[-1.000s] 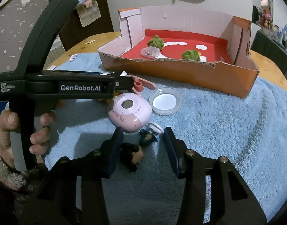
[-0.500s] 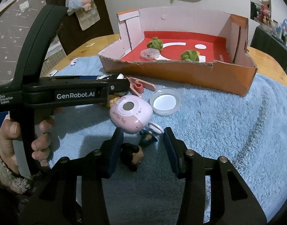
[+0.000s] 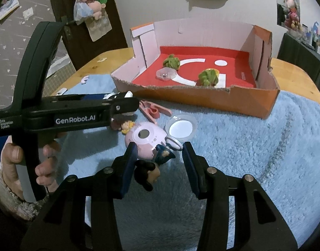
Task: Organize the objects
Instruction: 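Grasp the black-and-white roll with the left tool while the right tool grasps the dark-haired doll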
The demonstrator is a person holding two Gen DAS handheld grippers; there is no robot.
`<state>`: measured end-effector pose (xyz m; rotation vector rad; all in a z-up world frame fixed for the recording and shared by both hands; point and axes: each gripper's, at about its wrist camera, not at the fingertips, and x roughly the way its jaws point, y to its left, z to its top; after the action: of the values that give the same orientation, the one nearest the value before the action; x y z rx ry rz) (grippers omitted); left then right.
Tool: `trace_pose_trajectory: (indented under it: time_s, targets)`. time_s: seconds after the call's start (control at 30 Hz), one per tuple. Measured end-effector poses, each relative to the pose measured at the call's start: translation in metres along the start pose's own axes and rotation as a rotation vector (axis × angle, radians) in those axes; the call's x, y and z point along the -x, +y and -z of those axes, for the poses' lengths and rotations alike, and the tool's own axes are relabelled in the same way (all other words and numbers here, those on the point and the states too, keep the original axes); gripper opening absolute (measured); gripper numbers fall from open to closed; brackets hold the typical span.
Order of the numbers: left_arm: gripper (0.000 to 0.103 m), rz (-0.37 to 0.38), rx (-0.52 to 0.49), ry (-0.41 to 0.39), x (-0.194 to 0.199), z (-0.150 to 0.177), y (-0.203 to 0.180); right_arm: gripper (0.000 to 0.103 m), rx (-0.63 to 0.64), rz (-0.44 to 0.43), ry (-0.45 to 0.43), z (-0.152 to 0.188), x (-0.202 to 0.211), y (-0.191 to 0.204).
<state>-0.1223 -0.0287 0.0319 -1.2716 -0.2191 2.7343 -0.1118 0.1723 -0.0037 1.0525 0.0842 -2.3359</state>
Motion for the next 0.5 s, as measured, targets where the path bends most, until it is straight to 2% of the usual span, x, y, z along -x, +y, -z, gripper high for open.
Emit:
trace_pose_trajectory:
  time_s: [0.5]
  targets:
    - [0.063, 0.004, -0.006, -0.023, 0.011, -0.008, -0.002, 0.043, 0.002, -0.002, -0.056, -0.021, 0.016, -0.004]
